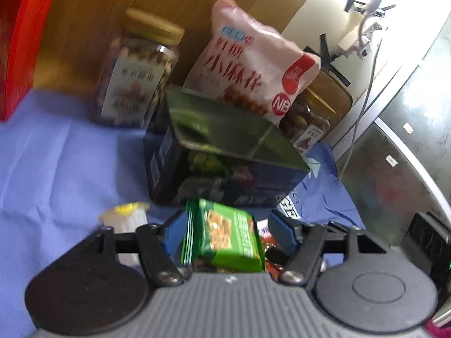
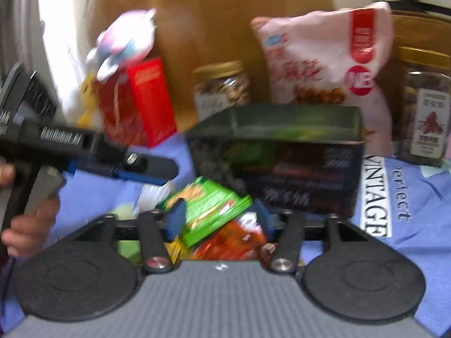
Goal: Organize snacks
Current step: 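Carry the green pouch over the dark tin and release it inside, then grasp the green square biscuit packet with the left gripper and lift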
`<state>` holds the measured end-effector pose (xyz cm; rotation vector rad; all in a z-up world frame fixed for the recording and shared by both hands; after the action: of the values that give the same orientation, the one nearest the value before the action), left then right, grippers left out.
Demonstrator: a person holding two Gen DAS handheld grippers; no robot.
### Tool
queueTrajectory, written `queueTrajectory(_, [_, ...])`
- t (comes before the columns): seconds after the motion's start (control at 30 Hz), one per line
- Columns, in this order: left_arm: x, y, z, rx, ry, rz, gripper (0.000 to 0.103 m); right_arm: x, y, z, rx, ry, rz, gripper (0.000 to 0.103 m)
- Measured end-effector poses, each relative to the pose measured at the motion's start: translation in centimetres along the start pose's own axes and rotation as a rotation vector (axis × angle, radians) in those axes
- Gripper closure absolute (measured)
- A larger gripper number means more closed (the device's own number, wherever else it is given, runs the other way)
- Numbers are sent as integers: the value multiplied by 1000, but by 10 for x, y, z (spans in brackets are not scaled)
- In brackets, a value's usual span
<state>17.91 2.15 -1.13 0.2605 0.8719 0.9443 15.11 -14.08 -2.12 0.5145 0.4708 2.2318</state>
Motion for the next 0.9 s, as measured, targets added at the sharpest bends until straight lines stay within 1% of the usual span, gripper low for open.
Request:
queueTrajectory(0.03, [2,-3,-1,9,13,-6,33,4,-2,-2,11,28,-11,34])
queueTrajectory(0.1, [3,-12,-1,29,23,-9,33,10,-9,-7,30,89,-47,33])
queueTrajectory(0.17, [6,-20,-5,51,39,3,35,9,-19,-9,64,111,-74,33])
queueTrajectory(0.2, [7,-25,-7,63,43,-1,42,8,-24,-10,76,118,-86,32])
queueTrajectory(0.23, [7,-29,-10,75,48,-3,46,8,-26,-10,68,129,-89,32])
queueTrajectory(0.27, [8,-32,-14,86,55,0,54,9,-27,-10,67,139,-87,32])
queueTrajectory(0.3, [6,-31,-17,80,48,8,57,11,-28,-10,68,147,-83,33])
queueTrajectory(0.33, [4,-28,-19,76,43,1,59,14,-28,-11,68,158,-78,37])
queueTrajectory(0.37, [1,-25,-20,70,37,0,61,17,-27,-11,65,166,-74,43])
queueTrajectory(0.47, [-9,-8,-19,25,17,-22,61,23,-19,-9,31,189,-85,50])
queueTrajectory(0.53, [-19,8,-15,-21,8,-43,61,28,-6,-3,-17,190,-87,51])
queueTrajectory(0.63, [-39,39,-11,-96,-29,-75,61,43,20,11,-118,223,-88,51])
queueTrajectory(0.7, [-46,57,-15,-129,-54,-68,61,57,39,16,-167,250,-64,51])
queueTrajectory(0.8, [-43,80,-36,-144,-63,-34,60,78,54,11,-180,263,7,51])
queueTrajectory(0.9, [-25,97,-62,-134,6,-20,60,104,54,-5,-152,300,61,51])
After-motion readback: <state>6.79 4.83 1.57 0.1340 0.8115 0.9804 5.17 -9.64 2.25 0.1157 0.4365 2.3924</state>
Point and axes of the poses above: each gripper's, at about its wrist camera, not at the fingertips, and y roughly against the way its jaws point, x to its left, z to its top, the point moved 8 cm from there along -y, roughly the way its jaws point
